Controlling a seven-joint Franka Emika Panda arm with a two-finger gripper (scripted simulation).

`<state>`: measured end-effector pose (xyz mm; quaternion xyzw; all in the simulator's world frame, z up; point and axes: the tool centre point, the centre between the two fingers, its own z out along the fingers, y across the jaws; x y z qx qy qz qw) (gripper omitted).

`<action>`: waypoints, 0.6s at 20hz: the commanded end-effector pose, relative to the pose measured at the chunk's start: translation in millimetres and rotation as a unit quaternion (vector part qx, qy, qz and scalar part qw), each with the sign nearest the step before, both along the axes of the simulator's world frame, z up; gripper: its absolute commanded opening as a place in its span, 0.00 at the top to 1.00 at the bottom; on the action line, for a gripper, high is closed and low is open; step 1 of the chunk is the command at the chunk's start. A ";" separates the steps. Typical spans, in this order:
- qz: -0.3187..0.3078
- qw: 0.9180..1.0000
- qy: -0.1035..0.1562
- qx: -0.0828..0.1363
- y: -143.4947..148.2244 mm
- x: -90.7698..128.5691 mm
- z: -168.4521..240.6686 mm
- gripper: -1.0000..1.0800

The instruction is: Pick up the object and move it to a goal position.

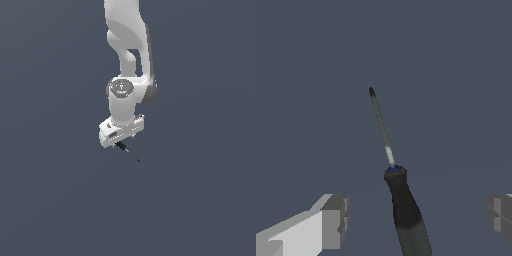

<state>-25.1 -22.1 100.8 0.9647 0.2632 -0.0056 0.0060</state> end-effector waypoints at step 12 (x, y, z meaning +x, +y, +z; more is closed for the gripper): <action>0.128 0.992 -0.002 0.007 0.9 -9.6 -32.3 0.04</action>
